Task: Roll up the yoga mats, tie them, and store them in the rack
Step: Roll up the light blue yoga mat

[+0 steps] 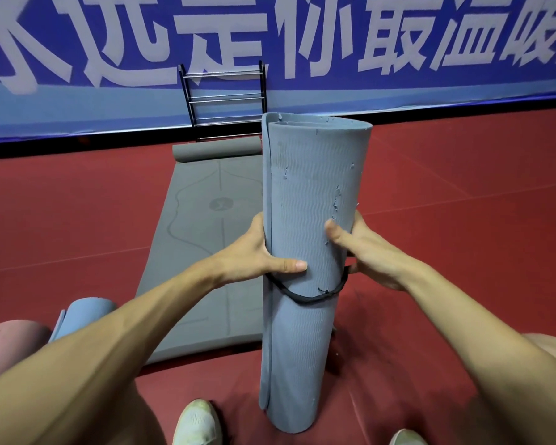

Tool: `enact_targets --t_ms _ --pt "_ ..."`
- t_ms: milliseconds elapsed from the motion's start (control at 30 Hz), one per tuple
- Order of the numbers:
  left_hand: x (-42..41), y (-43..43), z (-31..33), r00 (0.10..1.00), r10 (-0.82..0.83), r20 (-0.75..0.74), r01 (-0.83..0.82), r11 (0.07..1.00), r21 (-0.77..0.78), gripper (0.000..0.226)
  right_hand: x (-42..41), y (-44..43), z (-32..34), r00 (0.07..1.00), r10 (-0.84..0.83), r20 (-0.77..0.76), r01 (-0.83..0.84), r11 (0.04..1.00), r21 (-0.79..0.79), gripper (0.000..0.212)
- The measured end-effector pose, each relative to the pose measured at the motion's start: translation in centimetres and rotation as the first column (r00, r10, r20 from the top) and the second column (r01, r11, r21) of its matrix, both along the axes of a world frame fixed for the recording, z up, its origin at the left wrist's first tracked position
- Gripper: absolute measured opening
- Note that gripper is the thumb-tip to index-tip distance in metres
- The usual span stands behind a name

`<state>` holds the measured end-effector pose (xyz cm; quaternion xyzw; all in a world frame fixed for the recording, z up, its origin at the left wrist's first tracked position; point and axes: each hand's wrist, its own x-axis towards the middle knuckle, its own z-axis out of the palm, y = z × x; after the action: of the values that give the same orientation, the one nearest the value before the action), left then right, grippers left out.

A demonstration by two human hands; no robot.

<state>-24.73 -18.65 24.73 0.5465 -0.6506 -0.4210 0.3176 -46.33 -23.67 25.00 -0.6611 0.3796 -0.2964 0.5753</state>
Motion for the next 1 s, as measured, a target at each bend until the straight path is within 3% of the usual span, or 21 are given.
enact_targets --t_ms 133,233,300,367,400,500,567,633,700,767,900,1000 --pt "1.1 0.5 2.6 0.997 -0.034 0.063 0.027 0.995 0.099 0.119 -0.6 -0.4 1.1 0.99 -0.063 0.127 0.061 0.998 0.019 0.125" --pt "0.7 0.4 4.7 0.983 0.048 -0.178 -0.04 0.998 0.048 0.112 -0.4 -0.7 2.8 0.93 -0.173 0.323 0.199 0.979 -0.048 0.109" --pt "-0.2 0.3 6.5 0.928 0.101 -0.36 -0.126 0.991 -0.046 0.085 -0.1 -0.4 4.1 0.907 -0.176 0.383 0.229 0.969 -0.096 0.087" --pt "-1.2 -0.1 8.6 0.903 0.144 -0.405 -0.213 0.968 -0.13 0.069 0.3 -0.2 5.1 0.908 -0.18 0.377 0.231 0.969 -0.092 0.06" --pt "-1.5 -0.5 9.6 0.902 0.175 -0.394 -0.253 0.955 -0.154 0.068 0.5 -0.2 5.7 0.911 -0.187 0.368 0.23 0.97 -0.076 0.059" --pt "-1.9 -1.1 13.5 0.882 0.321 -0.345 -0.394 0.905 -0.163 0.06 1.3 -0.7 8.2 0.916 -0.253 0.313 0.285 0.957 -0.061 0.085" --pt "-2.3 -1.1 16.0 0.882 0.392 -0.262 -0.431 0.895 -0.115 0.055 1.8 -1.2 10.6 0.916 -0.327 0.235 0.352 0.933 -0.076 0.08" --pt "-2.9 -1.2 17.3 0.91 0.404 -0.09 -0.41 0.909 -0.07 0.055 2.5 -1.4 12.5 0.934 -0.34 0.112 0.351 0.931 -0.101 0.068" --pt "-3.7 -1.2 17.2 0.899 0.407 0.16 -0.381 0.909 -0.171 0.051 3.2 -1.5 13.1 0.944 -0.33 -0.017 0.324 0.932 -0.161 0.068" --pt "-4.4 -0.7 16.7 0.83 0.461 0.315 -0.371 0.877 -0.305 0.045 3.6 -1.4 12.8 0.932 -0.358 -0.058 0.333 0.909 -0.25 0.056" --pt "-3.1 -0.1 16.0 0.862 0.42 0.284 -0.341 0.895 -0.289 0.044 3.4 -0.8 12.5 0.95 -0.301 -0.081 0.255 0.9 -0.354 0.03" --pt "-1.5 0.1 14.3 0.889 0.406 0.211 -0.379 0.912 -0.159 0.037 3.5 0.3 11.9 0.965 -0.22 -0.14 0.151 0.911 -0.385 0.029"
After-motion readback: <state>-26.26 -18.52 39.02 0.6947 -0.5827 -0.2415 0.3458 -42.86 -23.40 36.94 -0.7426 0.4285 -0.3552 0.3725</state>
